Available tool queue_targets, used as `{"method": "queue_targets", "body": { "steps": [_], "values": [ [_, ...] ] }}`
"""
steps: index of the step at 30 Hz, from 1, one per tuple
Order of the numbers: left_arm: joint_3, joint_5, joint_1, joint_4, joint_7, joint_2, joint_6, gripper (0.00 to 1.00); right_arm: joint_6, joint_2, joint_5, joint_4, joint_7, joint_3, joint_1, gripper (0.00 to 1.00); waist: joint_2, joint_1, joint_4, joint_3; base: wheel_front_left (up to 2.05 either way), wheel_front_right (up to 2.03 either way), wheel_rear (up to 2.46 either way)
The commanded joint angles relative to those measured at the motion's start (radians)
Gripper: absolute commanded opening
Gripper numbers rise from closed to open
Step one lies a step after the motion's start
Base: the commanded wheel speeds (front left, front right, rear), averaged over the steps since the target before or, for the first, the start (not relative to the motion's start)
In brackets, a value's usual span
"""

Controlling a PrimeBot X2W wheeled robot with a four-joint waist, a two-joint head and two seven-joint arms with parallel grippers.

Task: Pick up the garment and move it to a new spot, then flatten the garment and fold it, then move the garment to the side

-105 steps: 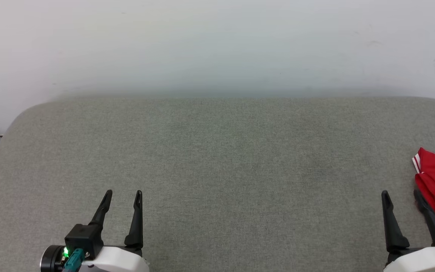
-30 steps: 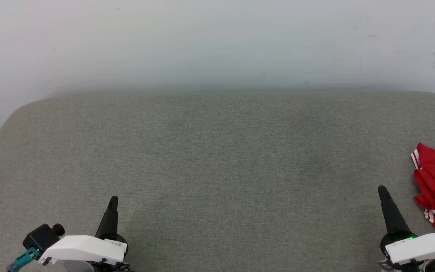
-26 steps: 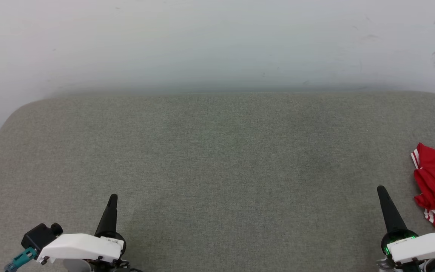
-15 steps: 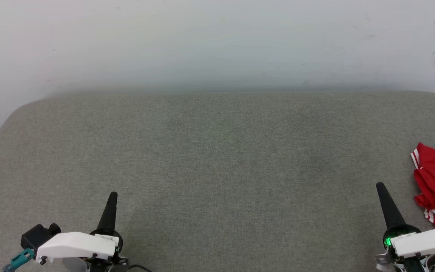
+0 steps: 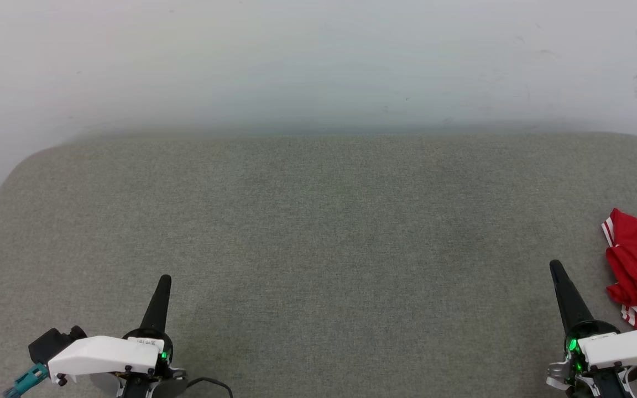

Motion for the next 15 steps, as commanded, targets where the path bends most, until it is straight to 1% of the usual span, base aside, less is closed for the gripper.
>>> {"method": "queue_targets", "body": {
  "steps": [1,15],
  "values": [
    [0.006,-0.024,-0.021,-0.003,0.008,0.000,-0.004,0.00,0.000,-0.002,0.028,0.002,0.003,0.001,-0.021,0.00,0.0000,0.0000,0.000,0.000,0.00,0.00,0.00],
    [0.023,-0.135,-0.030,0.004,0.038,-0.006,-0.014,0.00,0.000,-0.002,0.147,0.035,0.012,0.003,-0.044,0.00,0.0000,0.0000,-0.001,0.001,0.00,0.00,0.00]
  ]
}}
